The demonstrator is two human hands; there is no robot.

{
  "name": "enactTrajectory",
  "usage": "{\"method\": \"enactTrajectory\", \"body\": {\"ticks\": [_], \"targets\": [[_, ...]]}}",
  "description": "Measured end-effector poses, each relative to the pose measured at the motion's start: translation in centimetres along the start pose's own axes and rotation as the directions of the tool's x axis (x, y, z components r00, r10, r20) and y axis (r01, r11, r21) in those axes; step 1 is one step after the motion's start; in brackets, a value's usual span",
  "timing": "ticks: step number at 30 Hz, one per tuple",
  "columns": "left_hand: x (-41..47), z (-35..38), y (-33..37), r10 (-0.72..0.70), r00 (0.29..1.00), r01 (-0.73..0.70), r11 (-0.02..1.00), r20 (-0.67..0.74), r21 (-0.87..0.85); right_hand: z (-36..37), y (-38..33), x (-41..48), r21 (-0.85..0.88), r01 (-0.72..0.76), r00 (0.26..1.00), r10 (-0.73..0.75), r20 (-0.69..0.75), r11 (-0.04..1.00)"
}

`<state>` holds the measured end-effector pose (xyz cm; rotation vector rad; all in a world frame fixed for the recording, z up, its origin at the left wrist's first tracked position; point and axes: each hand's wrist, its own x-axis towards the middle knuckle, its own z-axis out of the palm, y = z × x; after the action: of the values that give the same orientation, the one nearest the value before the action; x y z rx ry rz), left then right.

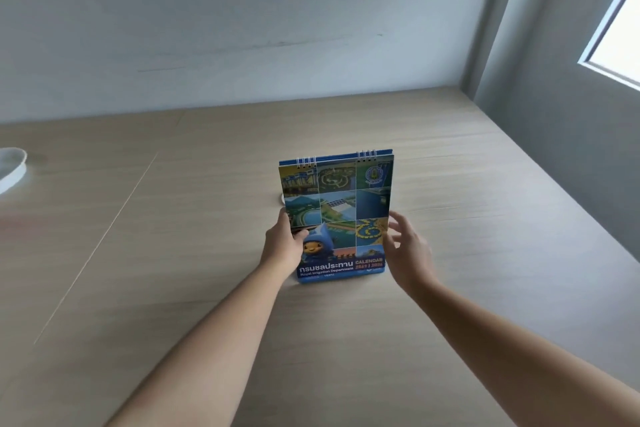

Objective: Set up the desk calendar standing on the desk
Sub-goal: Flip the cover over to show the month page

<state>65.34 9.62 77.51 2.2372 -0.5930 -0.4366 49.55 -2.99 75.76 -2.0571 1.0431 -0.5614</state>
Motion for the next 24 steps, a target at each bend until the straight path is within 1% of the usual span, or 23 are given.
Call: {"method": "enactTrajectory", "body": {"ticks": [3, 6, 12, 15, 17, 19, 20, 22, 24], "targets": [[0.3, 0.1, 0.1, 0.002, 1.000, -0.002, 1.000, 0.015, 0.008, 0.1, 0.0, -1.1, 0.030, -0.031, 0.999, 0.031, 0.008, 0.999], [0.6, 0.2, 0.0, 0.000, 1.000, 0.000, 0.998, 0.009, 0.059, -0.1, -0.5, -1.2, 0.032, -0.078, 0.997, 0.078, 0.010, 0.996], [0.4, 0.3, 0.1, 0.012, 0.999, -0.006, 0.991, -0.037, 0.133, 0.1, -1.2, -1.4, 0.006, -0.076, 0.994, 0.076, -0.074, 0.997], [-0.1, 0.1, 0.6, 0.005, 0.999, 0.002, 0.988, -0.039, 0.158, -0.3, -1.9, -0.8, -0.009, -0.119, 0.991, 0.118, -0.064, 0.993], [-0.2, -0.3, 1.1, -0.017, 0.999, 0.013, 0.990, 0.029, 0.138, -0.9, -2.2, -0.2, -0.051, -0.149, 0.989, 0.148, -0.012, 0.988], [0.1, -1.3, 1.4, -0.041, 0.983, 0.032, 0.998, 0.178, 0.057, -1.7, -2.1, 0.8, -0.110, -0.151, 0.985, 0.159, 0.067, 0.982], [0.4, -2.1, 1.3, -0.051, 0.966, 0.058, 0.998, 0.253, -0.022, -2.2, -2.0, 1.3, -0.093, -0.150, 0.981, 0.160, 0.112, 0.984], [0.7, -4.0, 1.2, -0.091, 0.920, 0.172, 0.968, 0.380, -0.184, -3.4, -1.9, 1.7, -0.007, -0.152, 0.968, 0.151, 0.203, 0.988], [1.0, -5.5, 0.5, -0.097, 0.892, 0.232, 0.937, 0.442, -0.261, -5.1, -2.5, 1.4, 0.048, -0.194, 0.937, 0.170, 0.306, 0.980]]}}
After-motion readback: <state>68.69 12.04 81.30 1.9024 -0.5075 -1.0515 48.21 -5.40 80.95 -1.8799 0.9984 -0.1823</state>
